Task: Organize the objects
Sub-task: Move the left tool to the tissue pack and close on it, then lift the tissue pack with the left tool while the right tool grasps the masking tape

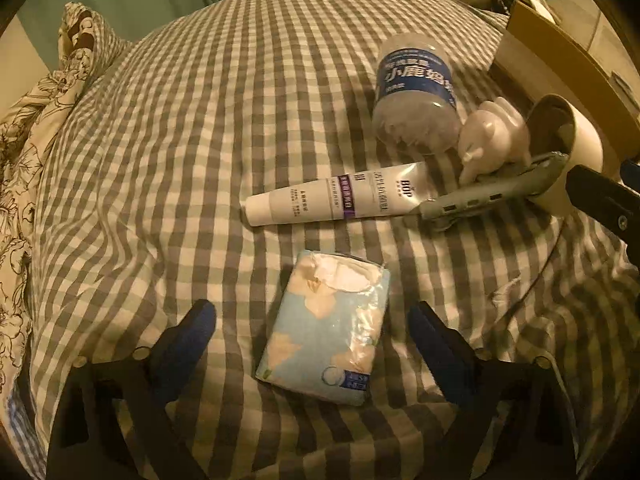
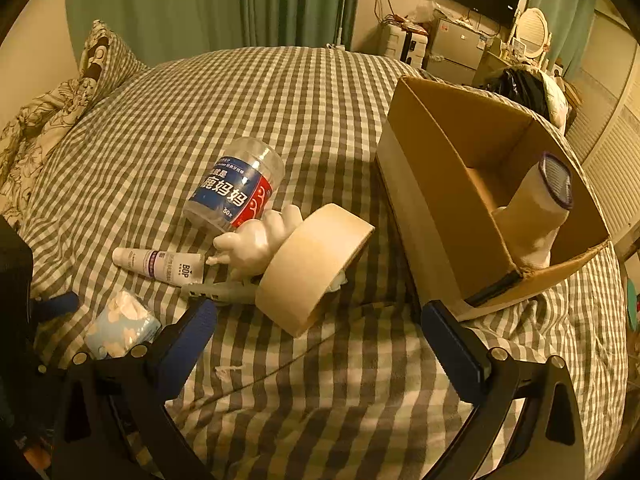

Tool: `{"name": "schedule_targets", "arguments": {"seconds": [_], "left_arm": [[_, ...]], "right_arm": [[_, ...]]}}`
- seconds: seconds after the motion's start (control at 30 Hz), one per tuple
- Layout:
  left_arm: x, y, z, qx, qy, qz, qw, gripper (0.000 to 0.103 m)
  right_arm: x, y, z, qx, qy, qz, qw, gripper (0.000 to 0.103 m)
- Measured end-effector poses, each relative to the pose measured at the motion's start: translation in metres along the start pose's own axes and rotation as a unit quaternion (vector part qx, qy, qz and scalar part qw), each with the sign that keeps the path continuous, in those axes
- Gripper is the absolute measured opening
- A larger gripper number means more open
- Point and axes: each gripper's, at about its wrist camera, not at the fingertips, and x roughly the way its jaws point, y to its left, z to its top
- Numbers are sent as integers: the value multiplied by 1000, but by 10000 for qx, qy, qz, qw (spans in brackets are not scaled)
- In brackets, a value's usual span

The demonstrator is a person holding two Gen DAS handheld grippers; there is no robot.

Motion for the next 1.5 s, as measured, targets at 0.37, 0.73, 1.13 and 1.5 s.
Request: {"name": "schedule_targets", "arguments": {"seconds": [0.37, 0.73, 1.13, 1.5], "left_arm": [[6, -5, -4, 43, 226, -321, 9992, 59], [-40, -7, -14, -65, -561, -250, 9981, 58], [-82, 10, -16, -360, -1155, -271, 9923, 58], [-141, 8, -16, -461, -1760, -368, 9826, 58]], "right_arm": [[29, 0, 14, 270, 226, -254, 9991, 92], [28, 3, 8, 210, 160, 16, 9996, 39], [-48, 12, -9, -323, -340, 812, 9956, 22], [-126, 2, -6, -357, -933, 1369, 9855, 22]]}}
